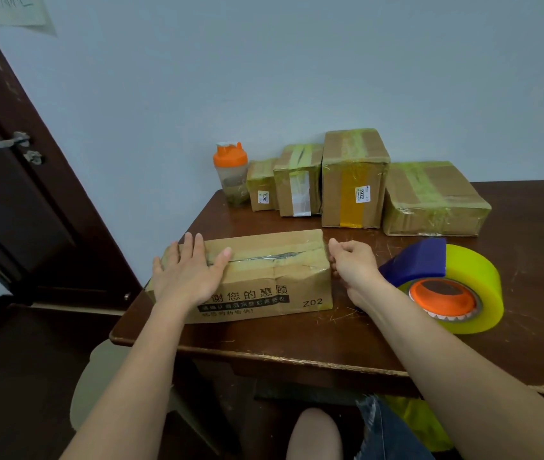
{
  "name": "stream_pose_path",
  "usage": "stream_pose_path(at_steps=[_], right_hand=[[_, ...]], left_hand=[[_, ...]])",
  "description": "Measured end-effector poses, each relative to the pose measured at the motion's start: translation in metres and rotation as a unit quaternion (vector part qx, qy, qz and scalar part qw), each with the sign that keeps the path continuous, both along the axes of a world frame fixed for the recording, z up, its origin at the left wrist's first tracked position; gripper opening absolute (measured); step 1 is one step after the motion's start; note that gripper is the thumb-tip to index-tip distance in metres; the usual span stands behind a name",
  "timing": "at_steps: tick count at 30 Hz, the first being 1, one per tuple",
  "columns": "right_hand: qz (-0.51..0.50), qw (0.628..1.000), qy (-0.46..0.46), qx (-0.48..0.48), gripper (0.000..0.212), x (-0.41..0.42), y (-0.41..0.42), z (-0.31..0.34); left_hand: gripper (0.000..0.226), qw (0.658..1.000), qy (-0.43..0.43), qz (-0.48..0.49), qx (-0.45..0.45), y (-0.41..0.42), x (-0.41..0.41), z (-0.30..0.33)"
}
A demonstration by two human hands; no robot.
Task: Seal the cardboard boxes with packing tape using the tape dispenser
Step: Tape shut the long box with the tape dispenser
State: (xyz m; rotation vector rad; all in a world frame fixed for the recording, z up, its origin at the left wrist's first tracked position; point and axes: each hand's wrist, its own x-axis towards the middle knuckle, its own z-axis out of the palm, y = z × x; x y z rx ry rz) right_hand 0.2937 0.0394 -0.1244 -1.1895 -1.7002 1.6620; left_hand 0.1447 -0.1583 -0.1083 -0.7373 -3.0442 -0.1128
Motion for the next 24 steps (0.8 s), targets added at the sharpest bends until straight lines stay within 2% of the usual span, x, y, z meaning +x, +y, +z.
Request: stream_pose_path(at_steps=[5, 10, 12, 14, 17, 21, 23, 24], right_hand=[[-0.007, 0.993, -0.046, 0.111, 0.023, -0.003, -0.007, -0.001], [-0.018, 0.995, -0.051, 0.086, 0.044, 0.003, -0.001, 0.003], [-0.041, 0.989, -0.038, 0.140, 0.034, 0.005, -0.003, 0.011], [-0.035, 0.976, -0.031, 0.212, 0.031, 0.003, -0.013, 0.017], [0.060, 0.943, -0.099, 0.312, 0.038, -0.004, -0.035, 0.014], [0.129, 0.926, -0.209, 0.286, 0.057, -0.008, -0.032, 0.004], [0.127, 0.902, -0.270, 0.311, 0.064, -0.008, -0.034, 0.007], [0.118, 0.876, -0.282, 0.373, 0.070, -0.008, -0.040, 0.009]], left_hand=[[0.082, 1.000, 0.008, 0.003, 0.007, 0.000, -0.002, -0.003], [0.071, 0.996, 0.036, 0.012, 0.077, -0.001, 0.002, -0.002], [0.065, 0.989, 0.057, 0.052, 0.124, -0.004, 0.003, -0.003], [0.063, 0.983, 0.057, 0.120, 0.123, -0.006, 0.003, -0.006], [0.064, 0.983, 0.041, 0.153, 0.096, -0.005, 0.002, -0.010], [0.062, 0.982, 0.052, 0.141, 0.111, -0.007, 0.005, -0.009], [0.059, 0.984, 0.084, 0.099, 0.123, -0.010, 0.008, -0.013], [0.057, 0.983, 0.110, 0.052, 0.139, -0.012, 0.010, -0.016]])
